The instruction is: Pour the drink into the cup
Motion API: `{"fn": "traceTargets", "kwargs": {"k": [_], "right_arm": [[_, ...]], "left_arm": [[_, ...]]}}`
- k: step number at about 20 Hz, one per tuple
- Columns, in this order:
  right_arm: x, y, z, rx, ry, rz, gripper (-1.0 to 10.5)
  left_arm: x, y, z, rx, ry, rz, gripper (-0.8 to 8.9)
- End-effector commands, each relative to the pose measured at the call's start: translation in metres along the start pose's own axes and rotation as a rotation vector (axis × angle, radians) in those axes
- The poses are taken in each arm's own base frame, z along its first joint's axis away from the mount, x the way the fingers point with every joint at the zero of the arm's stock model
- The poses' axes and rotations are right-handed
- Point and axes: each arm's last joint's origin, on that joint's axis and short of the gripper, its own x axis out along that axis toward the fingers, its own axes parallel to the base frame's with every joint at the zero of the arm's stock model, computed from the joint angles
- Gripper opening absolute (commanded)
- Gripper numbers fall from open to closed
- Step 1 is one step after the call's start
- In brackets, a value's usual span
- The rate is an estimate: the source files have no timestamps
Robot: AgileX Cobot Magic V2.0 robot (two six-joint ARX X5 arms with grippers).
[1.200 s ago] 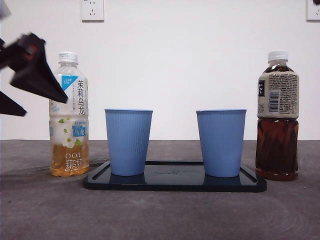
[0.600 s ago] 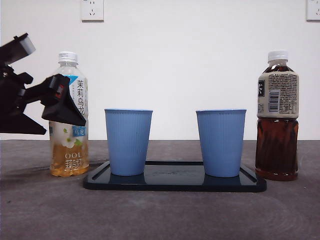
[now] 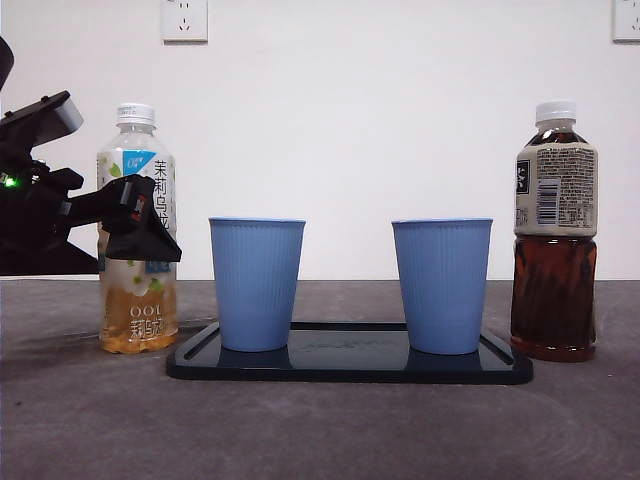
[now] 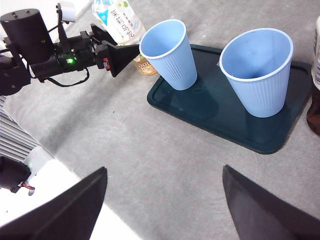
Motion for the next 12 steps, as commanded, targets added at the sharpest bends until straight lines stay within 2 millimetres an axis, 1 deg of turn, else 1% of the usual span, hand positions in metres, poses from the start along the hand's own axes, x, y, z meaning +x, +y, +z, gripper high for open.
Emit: {"fn": "traceTargets", "kwargs": {"k": [1, 3, 5, 9, 12], "right_arm": [[-0.002, 0.002, 0.003, -0.033, -0.009, 0.009, 3.6], [-0.002, 0.002, 0.003, -0.038, -0.009, 0.008, 3.6], [-0.002, 0.002, 0.003, -0.040, -0.009, 0.008, 3.6], [-0.002, 0.002, 0.003, -0.044, -0.009, 0.008, 3.6], [-0.002, 0.002, 0.002, -0.056, -0.003, 0.007, 3.6]], "left_arm": [[0.003, 0.000, -0.002, -0.002, 0.004, -0.002, 3.76], [0.003, 0.000, -0.002, 0.003, 0.004, -0.002, 2.89], [0.003, 0.000, -0.001, 0.006, 0.001, -0.002, 2.44], [0.003, 0.000, 0.004, 0.008, -0.011, -0.002, 2.40], [-0.004, -0.002, 0.009, 0.039, -0.009, -0.002, 2.40]]}}
